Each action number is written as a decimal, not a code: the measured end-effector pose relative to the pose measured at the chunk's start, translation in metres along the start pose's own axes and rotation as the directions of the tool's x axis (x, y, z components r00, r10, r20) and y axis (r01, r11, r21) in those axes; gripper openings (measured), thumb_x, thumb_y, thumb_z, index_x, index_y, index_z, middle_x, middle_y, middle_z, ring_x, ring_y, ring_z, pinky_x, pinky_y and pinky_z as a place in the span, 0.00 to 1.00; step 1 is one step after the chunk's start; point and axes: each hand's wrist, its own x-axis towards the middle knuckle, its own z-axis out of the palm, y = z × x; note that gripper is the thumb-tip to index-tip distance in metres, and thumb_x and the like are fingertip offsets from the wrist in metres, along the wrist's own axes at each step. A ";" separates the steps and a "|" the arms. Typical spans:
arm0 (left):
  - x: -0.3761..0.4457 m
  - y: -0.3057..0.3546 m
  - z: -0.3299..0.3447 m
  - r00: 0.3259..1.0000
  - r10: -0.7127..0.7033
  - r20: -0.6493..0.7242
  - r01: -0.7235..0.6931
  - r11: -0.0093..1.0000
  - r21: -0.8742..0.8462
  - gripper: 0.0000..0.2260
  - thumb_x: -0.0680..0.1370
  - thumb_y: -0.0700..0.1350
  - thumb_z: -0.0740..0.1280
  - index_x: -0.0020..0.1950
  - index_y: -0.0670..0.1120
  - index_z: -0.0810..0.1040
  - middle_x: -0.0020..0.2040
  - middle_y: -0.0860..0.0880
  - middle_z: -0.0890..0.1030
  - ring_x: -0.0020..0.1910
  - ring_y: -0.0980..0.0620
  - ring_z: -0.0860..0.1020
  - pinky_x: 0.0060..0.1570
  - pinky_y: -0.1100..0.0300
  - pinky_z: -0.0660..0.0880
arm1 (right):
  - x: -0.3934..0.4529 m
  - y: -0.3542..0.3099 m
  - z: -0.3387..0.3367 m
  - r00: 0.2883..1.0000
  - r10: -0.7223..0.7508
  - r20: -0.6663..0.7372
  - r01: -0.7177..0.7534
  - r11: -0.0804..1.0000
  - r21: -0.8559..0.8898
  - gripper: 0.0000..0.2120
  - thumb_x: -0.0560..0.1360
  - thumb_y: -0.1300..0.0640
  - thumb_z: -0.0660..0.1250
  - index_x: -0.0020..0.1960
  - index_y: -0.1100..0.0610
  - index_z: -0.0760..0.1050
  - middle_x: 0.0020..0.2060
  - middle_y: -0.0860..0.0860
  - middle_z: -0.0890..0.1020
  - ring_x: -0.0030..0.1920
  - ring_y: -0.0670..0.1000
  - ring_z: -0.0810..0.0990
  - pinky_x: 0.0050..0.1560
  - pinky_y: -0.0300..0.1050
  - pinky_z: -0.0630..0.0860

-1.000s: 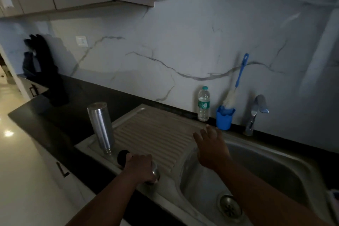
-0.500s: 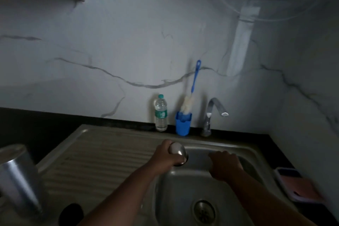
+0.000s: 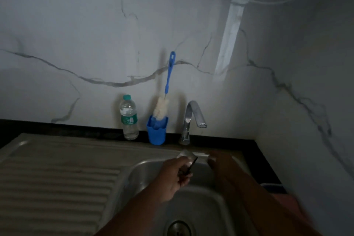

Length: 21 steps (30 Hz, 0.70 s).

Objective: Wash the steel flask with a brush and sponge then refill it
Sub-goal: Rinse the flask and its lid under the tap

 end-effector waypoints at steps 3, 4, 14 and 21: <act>0.008 -0.007 0.004 0.991 -0.130 -0.021 0.123 0.972 -0.201 0.21 0.69 0.49 0.74 0.56 0.39 0.77 0.54 0.37 0.81 0.49 0.41 0.81 0.42 0.53 0.78 | 0.043 -0.009 -0.004 0.998 -0.042 -0.047 0.052 0.968 0.245 0.14 0.78 0.57 0.65 0.63 0.55 0.77 0.62 0.54 0.79 0.62 0.52 0.76 0.57 0.37 0.68; 0.012 -0.008 0.004 0.987 -0.162 -0.024 0.152 0.960 -0.234 0.23 0.69 0.51 0.74 0.58 0.39 0.77 0.55 0.37 0.82 0.50 0.40 0.81 0.42 0.53 0.78 | 0.055 -0.014 -0.007 0.997 -0.049 -0.068 0.068 0.945 0.320 0.13 0.77 0.58 0.66 0.61 0.57 0.79 0.58 0.53 0.80 0.59 0.51 0.77 0.53 0.36 0.68; 0.046 -0.023 0.005 0.968 -0.246 0.049 0.249 0.924 -0.290 0.26 0.70 0.55 0.72 0.62 0.40 0.78 0.53 0.36 0.83 0.54 0.40 0.79 0.51 0.49 0.77 | 0.125 -0.029 0.005 0.997 -0.062 0.039 0.034 0.865 0.501 0.23 0.66 0.45 0.75 0.52 0.62 0.82 0.46 0.56 0.84 0.48 0.54 0.82 0.52 0.49 0.78; 0.051 -0.032 -0.002 0.979 -0.162 0.128 0.186 0.959 -0.215 0.21 0.71 0.51 0.71 0.61 0.42 0.78 0.56 0.37 0.83 0.56 0.40 0.79 0.58 0.47 0.74 | 0.144 -0.030 0.017 0.972 -0.159 0.176 0.042 0.846 0.531 0.08 0.75 0.62 0.68 0.54 0.60 0.81 0.42 0.45 0.84 0.42 0.38 0.83 0.40 0.29 0.77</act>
